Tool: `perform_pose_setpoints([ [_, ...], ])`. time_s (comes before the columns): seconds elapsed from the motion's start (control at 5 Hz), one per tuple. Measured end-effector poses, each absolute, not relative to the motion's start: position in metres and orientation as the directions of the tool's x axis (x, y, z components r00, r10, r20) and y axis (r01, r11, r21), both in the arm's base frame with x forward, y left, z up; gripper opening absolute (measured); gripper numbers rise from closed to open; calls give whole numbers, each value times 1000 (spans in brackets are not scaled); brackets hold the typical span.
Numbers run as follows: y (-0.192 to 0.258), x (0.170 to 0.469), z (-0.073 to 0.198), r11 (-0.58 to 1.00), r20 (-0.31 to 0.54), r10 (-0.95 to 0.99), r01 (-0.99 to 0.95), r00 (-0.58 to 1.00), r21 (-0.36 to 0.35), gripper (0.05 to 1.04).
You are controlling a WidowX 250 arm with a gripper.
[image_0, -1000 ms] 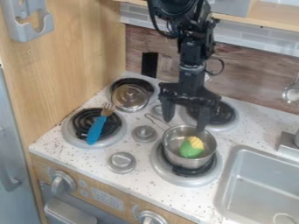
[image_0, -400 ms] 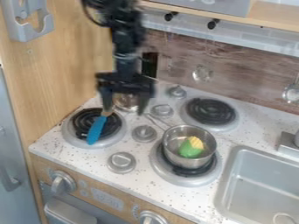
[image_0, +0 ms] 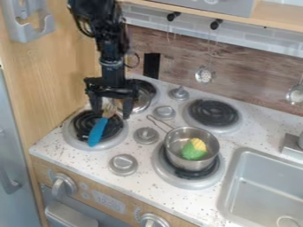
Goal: Move the blue fork to the top right burner
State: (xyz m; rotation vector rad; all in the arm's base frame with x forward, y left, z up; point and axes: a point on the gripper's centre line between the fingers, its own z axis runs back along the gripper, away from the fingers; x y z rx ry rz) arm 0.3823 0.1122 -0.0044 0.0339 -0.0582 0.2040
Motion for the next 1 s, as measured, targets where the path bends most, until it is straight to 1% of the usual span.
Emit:
perform_pose_setpoints([
  [0.2, 125, 381, -26, 972, 35, 236, -236, 971, 2, 1000],
  [0.4, 134, 384, -37, 970, 14, 243, -243, 970, -14, 1000],
  [0.8, 142, 389, -31, 972, 5, 235, -235, 972, 26, 1000],
  [1.0, 141, 394, -42, 968, -5, 249, -249, 968, 9, 963],
])
